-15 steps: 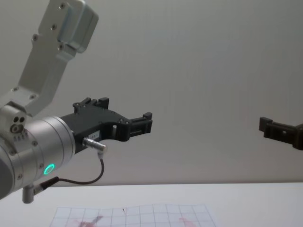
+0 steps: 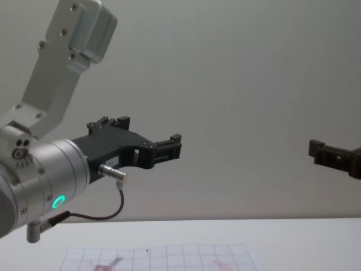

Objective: Use the one hand to pick up the stamp and affix it onto the A4 paper.

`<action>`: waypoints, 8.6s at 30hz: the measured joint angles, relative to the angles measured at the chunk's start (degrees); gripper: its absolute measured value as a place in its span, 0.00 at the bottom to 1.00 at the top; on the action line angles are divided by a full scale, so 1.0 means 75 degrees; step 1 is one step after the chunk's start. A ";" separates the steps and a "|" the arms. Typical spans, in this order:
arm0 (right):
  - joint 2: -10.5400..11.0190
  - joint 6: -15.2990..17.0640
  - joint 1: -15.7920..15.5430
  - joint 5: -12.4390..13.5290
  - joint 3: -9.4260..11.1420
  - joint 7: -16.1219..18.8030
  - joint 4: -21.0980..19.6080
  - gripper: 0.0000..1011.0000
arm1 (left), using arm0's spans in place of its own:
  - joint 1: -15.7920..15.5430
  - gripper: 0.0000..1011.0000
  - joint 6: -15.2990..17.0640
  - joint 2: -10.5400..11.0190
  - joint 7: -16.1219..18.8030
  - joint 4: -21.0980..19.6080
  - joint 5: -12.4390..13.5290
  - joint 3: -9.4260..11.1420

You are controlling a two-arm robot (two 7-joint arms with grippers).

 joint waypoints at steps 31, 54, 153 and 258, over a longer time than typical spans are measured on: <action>0.0818 0.0519 -0.0957 0.0896 0.0441 0.0073 -0.0600 0.99 | 0.0000 0.99 0.0000 0.0000 0.0000 0.0000 0.0000 0.0000; 0.1385 0.1985 -0.1458 0.1123 0.0592 0.0433 -0.0533 0.99 | 0.0000 0.99 0.0000 0.0000 0.0000 0.0000 0.0000 0.0000; -0.1132 0.1985 0.2508 -0.1506 -0.1032 0.4047 0.3725 0.22 | 0.0000 0.99 0.0000 0.0000 0.0000 0.0000 0.0000 0.0000; 0.1106 0.3096 0.0341 -0.0105 0.0020 0.2180 0.1102 0.25 | 0.0000 0.99 0.0000 0.0000 0.0000 0.0000 0.0000 0.0000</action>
